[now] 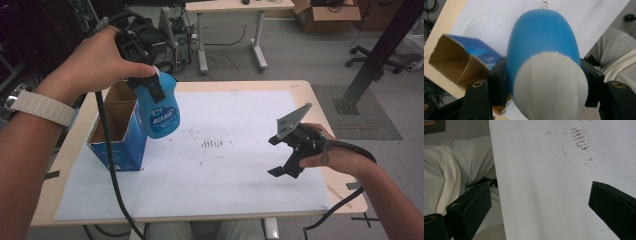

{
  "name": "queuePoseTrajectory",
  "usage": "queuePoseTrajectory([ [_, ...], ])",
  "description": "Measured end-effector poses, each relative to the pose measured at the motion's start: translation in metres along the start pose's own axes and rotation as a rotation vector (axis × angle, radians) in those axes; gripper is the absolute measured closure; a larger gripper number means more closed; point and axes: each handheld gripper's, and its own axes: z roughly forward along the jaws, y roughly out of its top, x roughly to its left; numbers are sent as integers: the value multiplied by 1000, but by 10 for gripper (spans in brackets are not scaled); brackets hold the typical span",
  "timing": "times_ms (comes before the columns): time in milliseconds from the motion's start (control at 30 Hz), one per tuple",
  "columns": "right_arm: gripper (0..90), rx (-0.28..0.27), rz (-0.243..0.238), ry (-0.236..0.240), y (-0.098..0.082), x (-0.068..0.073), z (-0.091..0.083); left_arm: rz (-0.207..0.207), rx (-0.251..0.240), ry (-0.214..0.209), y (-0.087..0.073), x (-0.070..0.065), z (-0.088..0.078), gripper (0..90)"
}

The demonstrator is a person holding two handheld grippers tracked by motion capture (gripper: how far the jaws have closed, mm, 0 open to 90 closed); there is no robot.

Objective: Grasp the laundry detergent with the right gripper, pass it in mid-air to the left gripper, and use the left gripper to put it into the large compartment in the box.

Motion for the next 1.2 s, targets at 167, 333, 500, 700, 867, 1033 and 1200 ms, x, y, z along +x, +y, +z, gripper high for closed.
queuePoseTrajectory([
  [167, 42, 7, 9, -10, -5, -1, -3, -118, 5, 18, -5, 11, -9, 378],
  [333, 42, 9, 8, -14, -5, -1, -4, -232, 1, 43, -10, 20, -18, 378],
  [500, 42, 10, 2, -11, -4, -1, -4, -334, -13, 63, -18, 30, -26, 378],
  [700, 42, 15, -4, -5, -3, -1, -5, -445, -31, 84, -31, 43, -32, 378],
  [867, 40, 16, -3, -4, -3, -1, -6, -527, -31, 103, -42, 54, -35, 378],
  [1033, 40, 20, -10, 1, -1, -3, -4, -592, -37, 116, -52, 63, -34, 378],
  [1200, 41, 19, -10, 7, 1, -3, -2, -638, -43, 118, -61, 71, -31, 378],
])
